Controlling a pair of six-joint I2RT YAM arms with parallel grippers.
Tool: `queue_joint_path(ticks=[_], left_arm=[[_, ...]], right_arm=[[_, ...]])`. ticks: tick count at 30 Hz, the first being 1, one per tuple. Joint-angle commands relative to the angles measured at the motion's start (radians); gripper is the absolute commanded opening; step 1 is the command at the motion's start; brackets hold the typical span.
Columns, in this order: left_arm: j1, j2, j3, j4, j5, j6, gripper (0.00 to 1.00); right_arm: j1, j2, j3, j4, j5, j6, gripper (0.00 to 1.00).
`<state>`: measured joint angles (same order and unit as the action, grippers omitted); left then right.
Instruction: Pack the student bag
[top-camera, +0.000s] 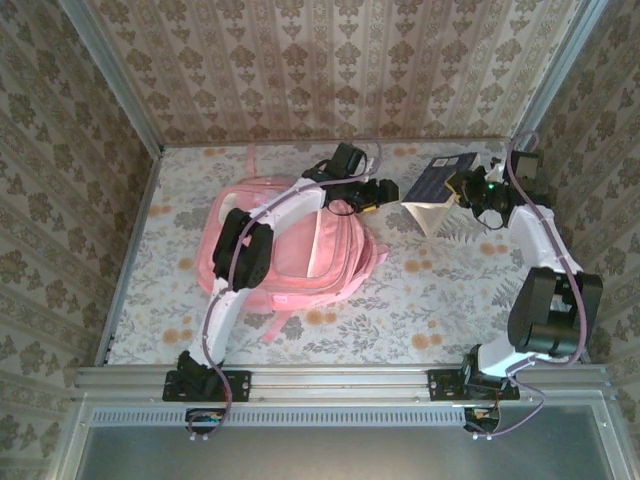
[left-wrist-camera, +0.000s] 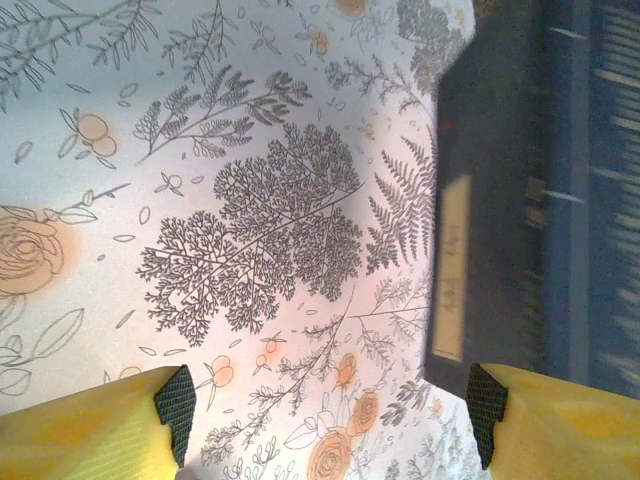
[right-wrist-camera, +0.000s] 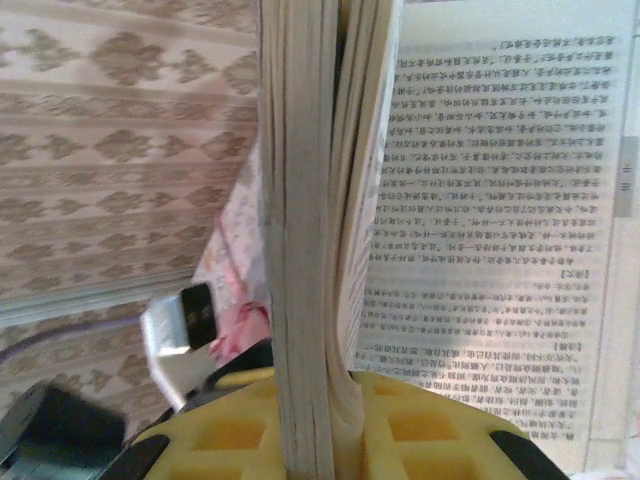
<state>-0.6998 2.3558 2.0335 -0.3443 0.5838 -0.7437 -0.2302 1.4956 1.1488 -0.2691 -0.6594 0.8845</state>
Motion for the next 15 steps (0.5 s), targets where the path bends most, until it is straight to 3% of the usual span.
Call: queue_joint_path(ticks=[1,7,15], left_arm=[[0.015,-0.065,0.006,0.064,0.103,-0.092,0.76],[0.035,-0.157,-0.202,0.368,0.131,-0.370,0.72],[0.039,-0.247,-0.476,0.824,0.067,-0.723,0.64]], right_arm=[[0.018,-0.067,-0.005,-0.001,-0.061,0.030,0.19],[0.031,-0.150,-0.045,0.034,-0.082,0.076,0.20],[0.046,-0.188,-0.104,0.110,-0.084,0.147,0.20]])
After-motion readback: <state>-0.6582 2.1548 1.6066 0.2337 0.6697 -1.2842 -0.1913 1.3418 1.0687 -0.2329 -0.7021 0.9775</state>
